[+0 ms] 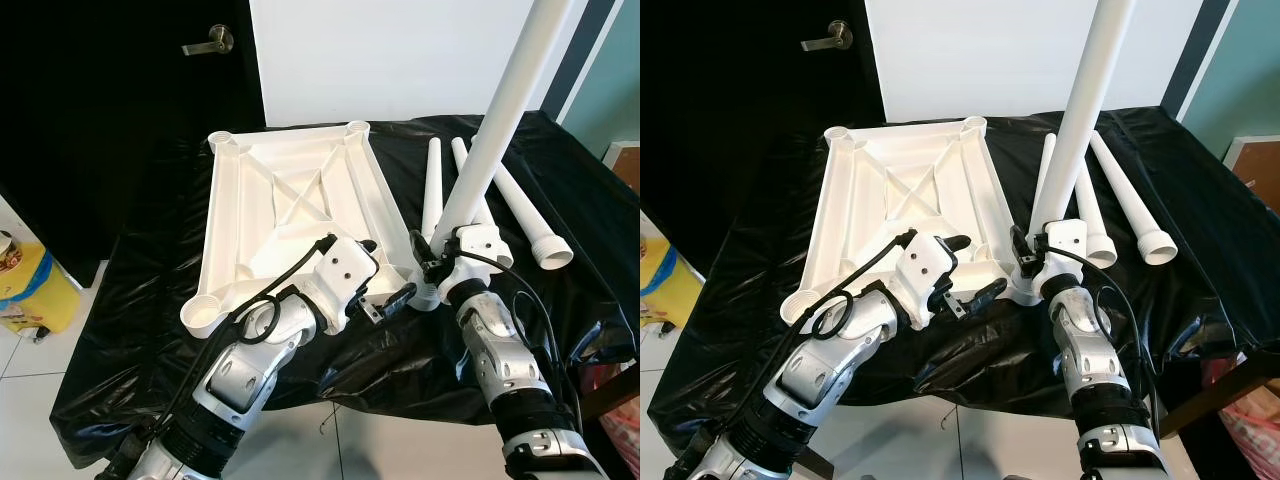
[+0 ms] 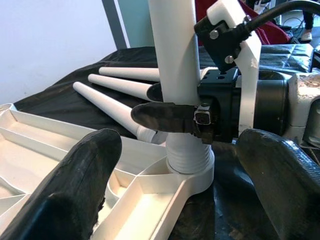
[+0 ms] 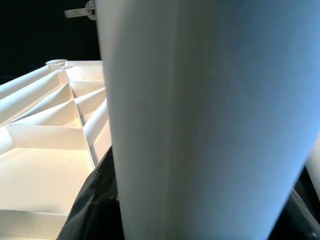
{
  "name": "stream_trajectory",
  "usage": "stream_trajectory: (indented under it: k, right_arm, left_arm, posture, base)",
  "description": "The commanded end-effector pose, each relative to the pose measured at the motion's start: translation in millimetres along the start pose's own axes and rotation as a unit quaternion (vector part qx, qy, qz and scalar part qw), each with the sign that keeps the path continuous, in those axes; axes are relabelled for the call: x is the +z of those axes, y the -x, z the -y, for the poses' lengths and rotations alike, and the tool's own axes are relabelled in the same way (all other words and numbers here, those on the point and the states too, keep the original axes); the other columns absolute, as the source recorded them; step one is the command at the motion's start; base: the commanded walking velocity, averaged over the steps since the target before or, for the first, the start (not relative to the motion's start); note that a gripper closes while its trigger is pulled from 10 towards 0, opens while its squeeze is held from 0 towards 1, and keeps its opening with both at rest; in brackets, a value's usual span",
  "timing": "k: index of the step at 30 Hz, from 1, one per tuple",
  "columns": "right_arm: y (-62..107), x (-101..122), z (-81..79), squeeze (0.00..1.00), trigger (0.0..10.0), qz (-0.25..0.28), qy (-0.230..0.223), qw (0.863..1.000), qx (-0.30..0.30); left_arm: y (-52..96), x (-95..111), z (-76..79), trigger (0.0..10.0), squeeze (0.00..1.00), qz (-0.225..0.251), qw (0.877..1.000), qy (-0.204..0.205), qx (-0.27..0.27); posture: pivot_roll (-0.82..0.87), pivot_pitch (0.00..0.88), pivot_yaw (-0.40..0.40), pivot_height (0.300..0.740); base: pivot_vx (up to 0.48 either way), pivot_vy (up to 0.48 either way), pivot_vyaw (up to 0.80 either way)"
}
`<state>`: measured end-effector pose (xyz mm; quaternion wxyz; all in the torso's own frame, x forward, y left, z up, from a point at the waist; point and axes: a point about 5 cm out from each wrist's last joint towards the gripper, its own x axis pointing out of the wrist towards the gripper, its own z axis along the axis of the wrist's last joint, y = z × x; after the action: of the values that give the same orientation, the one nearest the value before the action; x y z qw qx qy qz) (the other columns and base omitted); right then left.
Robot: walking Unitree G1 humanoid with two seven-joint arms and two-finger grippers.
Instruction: Building children table
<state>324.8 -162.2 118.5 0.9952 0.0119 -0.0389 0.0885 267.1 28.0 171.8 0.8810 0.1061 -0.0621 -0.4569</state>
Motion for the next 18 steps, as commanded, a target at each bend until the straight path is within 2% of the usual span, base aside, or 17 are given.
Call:
stream_trajectory:
  k: [1,4,9,10,11,12,15,16,17,18]
  right_arm:
    - [8.2,-27.8,-2.0,0.0,10.0,-0.074,-0.021,0.997,-0.002]
    - [10.2,-29.6,-5.3,0.0,10.0,-0.076,-0.008,0.997,0.002]
    - [12.4,-29.2,-7.8,0.0,10.0,-0.067,-0.012,0.998,-0.009]
    - [13.5,-28.9,-8.3,0.0,10.0,-0.063,-0.021,0.997,-0.035]
    - [13.5,-28.9,-8.3,0.0,10.0,-0.063,-0.021,0.997,-0.035]
    - [14.4,-28.6,-7.6,0.0,10.0,-0.058,-0.03,0.995,-0.075]
    - [14.4,-28.6,-7.6,0.0,10.0,-0.058,-0.03,0.995,-0.075]
    - [16.7,-24.4,-10.3,0.0,10.0,-0.035,-0.042,0.98,-0.19]
    - [16.7,-24.4,-10.3,0.0,10.0,-0.035,-0.042,0.98,-0.19]
    - [17.6,-23.2,-12.1,0.0,10.0,-0.03,-0.048,0.972,-0.227]
  left_arm:
    - [-0.8,0.4,2.3,10.0,0.0,-0.002,1.0,-0.002,-0.03]
    - [-1.2,1.1,1.1,10.0,0.0,0.0,1.0,-0.001,-0.025]
    - [-1.2,1.2,0.4,10.0,0.0,0.0,1.0,0.001,-0.023]
    - [-1.1,1.1,0.1,10.0,0.0,0.0,1.0,0.001,-0.022]
    - [-1.1,1.1,0.1,10.0,0.0,0.0,1.0,0.001,-0.022]
    - [-1.2,1.1,-0.2,10.0,0.0,0.0,1.0,0.001,-0.021]
    - [-1.2,1.1,-0.2,10.0,0.0,0.0,1.0,0.001,-0.021]
    - [-1.3,1.1,-0.2,10.0,0.0,0.001,1.0,0.001,-0.02]
    - [-1.3,1.1,-0.2,10.0,0.0,0.001,1.0,0.001,-0.02]
    - [-1.4,1.0,-0.1,10.0,0.0,0.001,1.0,0.001,-0.019]
  posture:
    - [-0.06,0.006,0.015,0.74]
    - [-0.06,0.01,0.012,0.74]
    - [-0.06,0.01,0.01,0.74]
    - [-0.06,0.009,0.009,0.74]
    - [-0.06,0.009,0.009,0.74]
    - [-0.06,0.008,0.007,0.74]
    - [-0.06,0.008,0.007,0.74]
    - [-0.05,0.0,0.002,0.74]
    - [-0.05,0.0,0.002,0.74]
    - [-0.05,0.0,0.002,0.74]
  base:
    - [0.0,0.0,0.0]
    - [0.0,0.0,0.0]
    - [0.0,0.0,0.0]
    - [0.0,0.0,0.0]
    - [0.0,0.0,0.0]
    - [0.0,0.0,0.0]
    - [0.0,0.0,0.0]
    - [0.0,0.0,0.0]
    - [0.0,0.0,0.0]
    - [0.0,0.0,0.0]
